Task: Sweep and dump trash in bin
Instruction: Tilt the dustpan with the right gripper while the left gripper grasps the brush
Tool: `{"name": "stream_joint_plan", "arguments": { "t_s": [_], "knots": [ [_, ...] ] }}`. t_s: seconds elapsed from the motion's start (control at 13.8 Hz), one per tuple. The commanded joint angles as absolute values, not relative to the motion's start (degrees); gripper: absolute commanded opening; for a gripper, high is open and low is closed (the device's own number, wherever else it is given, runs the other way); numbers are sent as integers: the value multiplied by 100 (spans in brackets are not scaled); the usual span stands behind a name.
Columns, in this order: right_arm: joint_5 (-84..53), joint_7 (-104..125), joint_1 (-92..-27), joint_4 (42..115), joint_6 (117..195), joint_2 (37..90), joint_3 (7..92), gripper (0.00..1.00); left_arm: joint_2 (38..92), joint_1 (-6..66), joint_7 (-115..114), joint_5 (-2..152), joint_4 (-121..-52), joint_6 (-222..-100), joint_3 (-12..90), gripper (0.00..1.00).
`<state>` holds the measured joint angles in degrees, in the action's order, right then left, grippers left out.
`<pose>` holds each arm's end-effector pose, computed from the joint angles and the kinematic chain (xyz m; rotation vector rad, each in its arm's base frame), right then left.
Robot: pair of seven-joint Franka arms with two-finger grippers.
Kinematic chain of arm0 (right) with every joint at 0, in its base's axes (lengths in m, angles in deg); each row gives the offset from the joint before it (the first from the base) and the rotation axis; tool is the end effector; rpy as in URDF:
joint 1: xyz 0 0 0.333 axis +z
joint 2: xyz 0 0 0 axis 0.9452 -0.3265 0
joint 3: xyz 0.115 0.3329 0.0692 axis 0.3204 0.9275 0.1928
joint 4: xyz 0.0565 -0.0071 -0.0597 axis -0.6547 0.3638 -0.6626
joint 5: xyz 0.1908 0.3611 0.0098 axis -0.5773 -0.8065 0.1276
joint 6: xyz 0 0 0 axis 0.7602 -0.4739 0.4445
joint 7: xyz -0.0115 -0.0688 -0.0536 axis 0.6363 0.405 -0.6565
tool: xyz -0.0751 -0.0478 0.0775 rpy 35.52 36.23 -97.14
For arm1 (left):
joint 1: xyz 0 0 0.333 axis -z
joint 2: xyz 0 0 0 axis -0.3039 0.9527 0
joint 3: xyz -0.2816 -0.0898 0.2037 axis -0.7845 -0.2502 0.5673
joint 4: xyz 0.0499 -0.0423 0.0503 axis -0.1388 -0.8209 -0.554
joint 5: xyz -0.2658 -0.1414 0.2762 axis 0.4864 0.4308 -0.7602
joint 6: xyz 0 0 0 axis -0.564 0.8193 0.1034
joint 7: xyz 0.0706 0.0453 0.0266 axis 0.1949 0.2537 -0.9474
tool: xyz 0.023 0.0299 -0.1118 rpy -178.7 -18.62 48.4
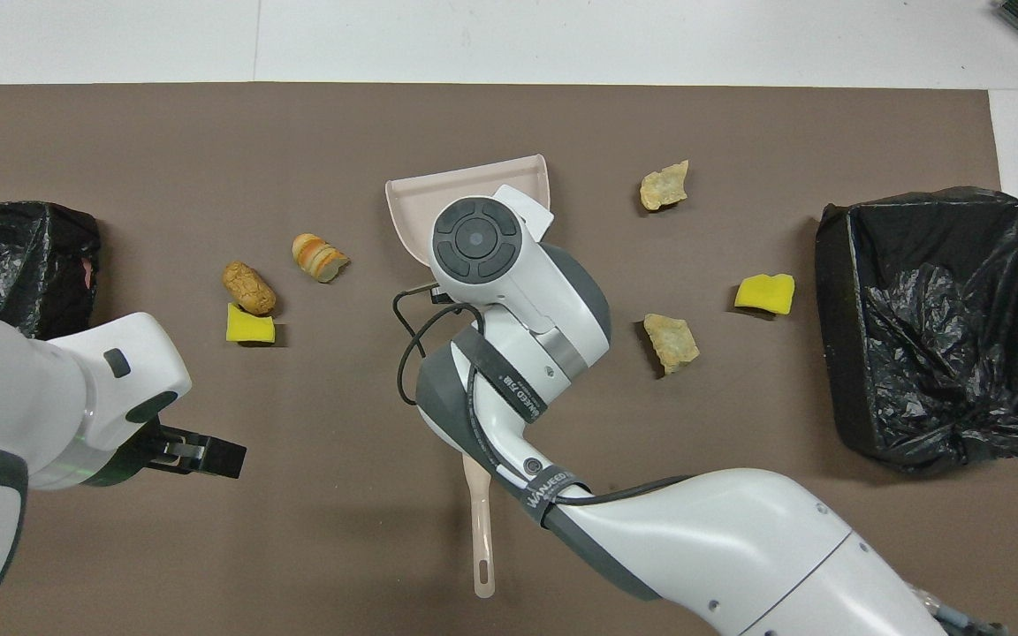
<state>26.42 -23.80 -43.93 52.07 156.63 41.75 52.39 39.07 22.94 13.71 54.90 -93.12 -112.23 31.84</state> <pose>0.6468 0.4314 0.3756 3.0938 0.3639 0.1597 0.4316 -0.1427 0.5805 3.0881 -0.3587 -0.2839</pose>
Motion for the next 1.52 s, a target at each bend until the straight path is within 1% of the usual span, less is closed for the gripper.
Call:
{"name": "stream_joint_plan", "arguments": {
  "t_s": [0.0, 0.07, 0.22, 0.43, 0.65, 0.72, 0.94, 1.01, 1.3, 1.45],
  "knots": [
    [2760, -1039, -4633, 5420, 15969, 4373, 5302, 0, 3742, 2638, 1324, 5558, -9681, -11585, 3287, 100],
    [2768, -634, -4686, 5394, 15979, 4364, 5293, 0, 3724, 2709, 1297, 5558, -9725, -11664, 3278, 100],
    [2777, 262, -4808, 5385, 15979, 4364, 5293, 0, 3724, 3103, 887, 5558, -9918, -11901, 3278, 100],
    [2987, 1503, -4950, 5385, 15900, 4364, 5293, 0, 3733, 3744, 69, 5558, -10331, -12542, 3278, 100],
    [3182, 2275, -5108, 5385, 15874, 4355, 5302, 0, 3864, 4404, -818, 5558, -10770, -13350, 3278, 100],
    [3164, 2697, -5169, 5385, 15874, 4329, 5302, 0, 3952, 4658, -1126, 5558, -10893, -13631, 3278, 100],
    [3199, 3647, -5249, 5368, 15856, 4311, 5302, 0, 4899, 5414, -2320, 5558, -10939, -14719, 3278, 100],
    [3225, 4007, -5240, 5368, 15813, 4311, 5302, 0, 5076, 5582, -2611, 5558, -10947, -15020, 3278, 100],
    [3226, 5370, -5336, 5341, 15786, 4294, 5302, 0, 5384, 6013, -3104, 5558, -10991, -15329, 3278, 100],
    [3225, 5645, -5319, 5350, 15489, 4311, 5302, 0, 5403, 6233, -3300, 5558, -11140, -15418, 3278, 100]
  ]
}}
